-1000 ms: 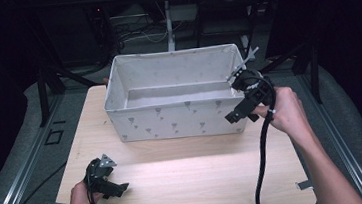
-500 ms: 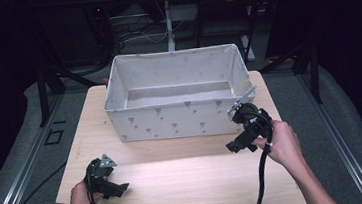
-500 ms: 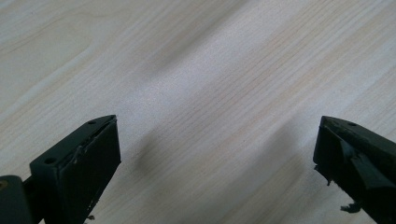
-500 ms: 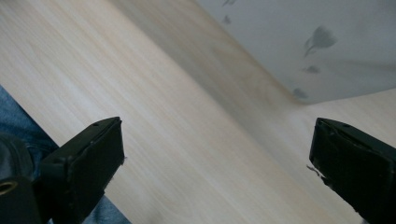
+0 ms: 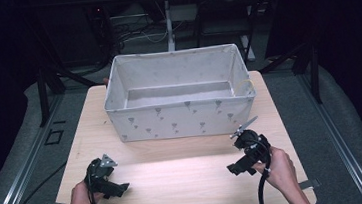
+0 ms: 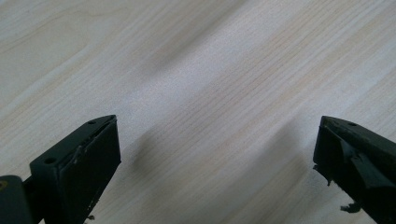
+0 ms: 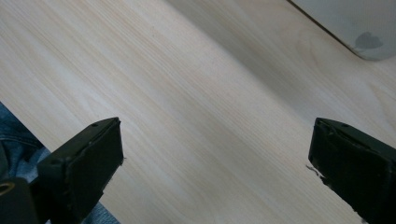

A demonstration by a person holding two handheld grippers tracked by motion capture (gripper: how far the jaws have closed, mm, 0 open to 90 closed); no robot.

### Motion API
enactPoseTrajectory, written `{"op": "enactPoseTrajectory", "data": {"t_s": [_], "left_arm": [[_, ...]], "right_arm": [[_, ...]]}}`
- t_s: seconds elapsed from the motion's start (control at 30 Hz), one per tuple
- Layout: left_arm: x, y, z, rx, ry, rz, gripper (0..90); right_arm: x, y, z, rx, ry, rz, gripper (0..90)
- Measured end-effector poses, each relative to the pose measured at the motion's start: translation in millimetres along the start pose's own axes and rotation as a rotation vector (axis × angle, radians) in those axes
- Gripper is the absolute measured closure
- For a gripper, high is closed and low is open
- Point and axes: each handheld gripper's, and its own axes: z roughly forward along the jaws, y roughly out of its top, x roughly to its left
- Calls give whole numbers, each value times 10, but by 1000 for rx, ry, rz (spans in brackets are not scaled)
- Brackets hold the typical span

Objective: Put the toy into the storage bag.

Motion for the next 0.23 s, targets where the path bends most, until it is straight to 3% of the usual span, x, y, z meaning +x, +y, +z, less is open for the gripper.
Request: {"op": "enactPoseTrajectory", "data": {"t_s": [0.03, 0.17, 0.23], "left_arm": [[0, 1, 2, -2, -3, 2, 8], [-8, 9, -10, -8, 0, 10, 8], [-13, 11, -13, -15, 0, 9, 7]], "right_arm": [[-11, -6, 4, 20, -7, -15, 20], [-22, -59, 50, 1, 4, 7, 27], [-29, -84, 71, 8, -15, -1, 28]]}}
